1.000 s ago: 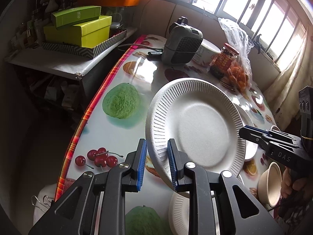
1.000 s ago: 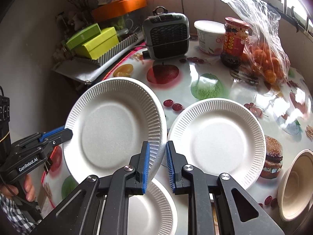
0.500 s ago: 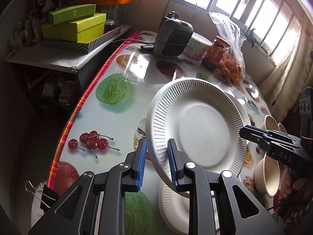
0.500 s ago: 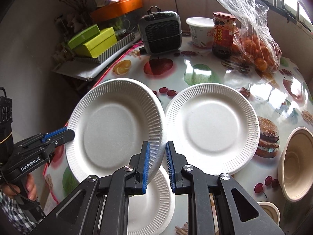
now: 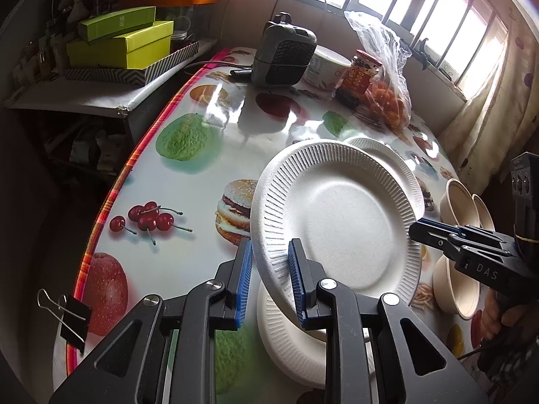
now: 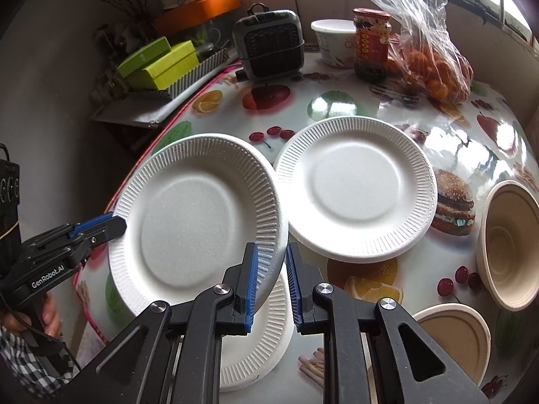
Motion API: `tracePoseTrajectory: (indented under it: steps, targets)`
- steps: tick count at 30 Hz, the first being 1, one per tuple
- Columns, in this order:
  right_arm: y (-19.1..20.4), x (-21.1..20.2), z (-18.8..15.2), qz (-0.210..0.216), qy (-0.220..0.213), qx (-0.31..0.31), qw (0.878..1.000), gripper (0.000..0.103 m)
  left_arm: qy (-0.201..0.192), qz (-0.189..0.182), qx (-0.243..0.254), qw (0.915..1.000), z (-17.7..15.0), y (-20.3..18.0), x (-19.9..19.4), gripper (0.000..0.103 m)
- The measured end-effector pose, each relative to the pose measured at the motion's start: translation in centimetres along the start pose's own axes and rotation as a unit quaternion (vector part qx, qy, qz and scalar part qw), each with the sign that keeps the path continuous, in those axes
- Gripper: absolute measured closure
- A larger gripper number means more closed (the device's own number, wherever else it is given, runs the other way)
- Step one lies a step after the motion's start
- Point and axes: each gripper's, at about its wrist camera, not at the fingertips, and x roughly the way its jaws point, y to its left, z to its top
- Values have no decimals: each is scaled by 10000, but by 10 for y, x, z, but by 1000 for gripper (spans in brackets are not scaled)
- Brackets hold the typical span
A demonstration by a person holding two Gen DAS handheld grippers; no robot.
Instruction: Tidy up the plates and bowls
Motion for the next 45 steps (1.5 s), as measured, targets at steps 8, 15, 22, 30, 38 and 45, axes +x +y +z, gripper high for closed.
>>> tracePoseTrajectory:
  steps: [8,15,22,30,38,45]
  targets:
    - [-2,-1,-15,-13,77,7,10000,86,71,-27,26,10000,-14,-2,0,80]
    - [-3,0,-29,9,145,27,9999,86,157,20,59,9999,-27,-4,3,80]
    - [-5,2,-39,8,217,41,9998,86,256,7,58,9997,-37,-4,7,80]
    - [-7,2,-46,-38,242,54,9997,86,328,5,104,9994,-43,-6,10,80]
    - [-7,4,-51,-83,275,34,9996,86,384,41,132,9992,-47,-9,14,80]
    - [-7,5,-52,-91,286,30,9995,86,392,62,148,9991,-50,-9,15,80]
